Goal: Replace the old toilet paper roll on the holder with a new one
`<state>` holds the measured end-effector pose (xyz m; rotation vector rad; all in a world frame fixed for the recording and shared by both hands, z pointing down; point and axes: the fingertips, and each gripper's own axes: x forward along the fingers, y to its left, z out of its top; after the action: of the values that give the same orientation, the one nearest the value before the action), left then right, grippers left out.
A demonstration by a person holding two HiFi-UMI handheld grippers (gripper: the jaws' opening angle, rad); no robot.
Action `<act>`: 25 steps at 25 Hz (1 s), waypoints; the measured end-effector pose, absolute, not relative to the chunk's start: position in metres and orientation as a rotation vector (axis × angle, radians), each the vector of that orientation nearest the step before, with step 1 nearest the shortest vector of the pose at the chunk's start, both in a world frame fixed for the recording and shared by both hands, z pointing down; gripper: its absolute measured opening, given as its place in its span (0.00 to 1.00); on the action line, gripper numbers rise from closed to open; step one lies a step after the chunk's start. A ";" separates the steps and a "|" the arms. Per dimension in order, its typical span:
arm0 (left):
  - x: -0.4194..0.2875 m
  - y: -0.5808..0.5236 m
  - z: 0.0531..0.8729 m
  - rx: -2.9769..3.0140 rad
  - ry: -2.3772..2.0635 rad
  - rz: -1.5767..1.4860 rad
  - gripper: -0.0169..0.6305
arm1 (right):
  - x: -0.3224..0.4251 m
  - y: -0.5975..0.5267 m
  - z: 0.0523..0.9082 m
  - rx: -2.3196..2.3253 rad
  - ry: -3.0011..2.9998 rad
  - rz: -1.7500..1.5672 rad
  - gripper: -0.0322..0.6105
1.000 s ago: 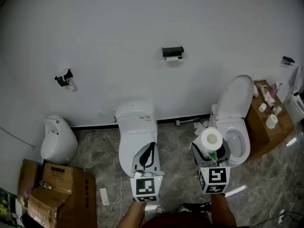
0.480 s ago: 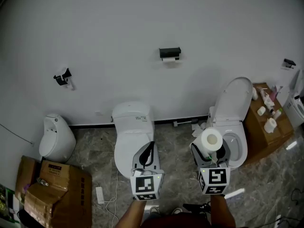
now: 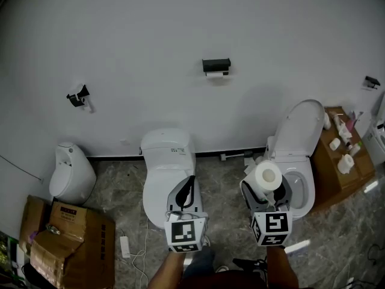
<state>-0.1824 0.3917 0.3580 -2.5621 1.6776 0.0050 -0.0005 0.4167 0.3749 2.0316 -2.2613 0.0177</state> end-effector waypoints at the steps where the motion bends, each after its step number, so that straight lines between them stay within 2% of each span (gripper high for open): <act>1: -0.182 0.384 0.359 -2.564 1.674 0.006 0.03 | -0.001 0.409 0.376 2.034 -2.257 0.018 0.73; 25: -0.216 0.163 0.356 -2.633 1.574 0.036 0.03 | -0.056 0.191 0.372 2.097 -2.165 -0.022 0.73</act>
<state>-0.2158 0.1634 0.3563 -2.6334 1.5743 0.0365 -0.0556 0.1914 0.3725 2.0966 -2.1648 -0.0219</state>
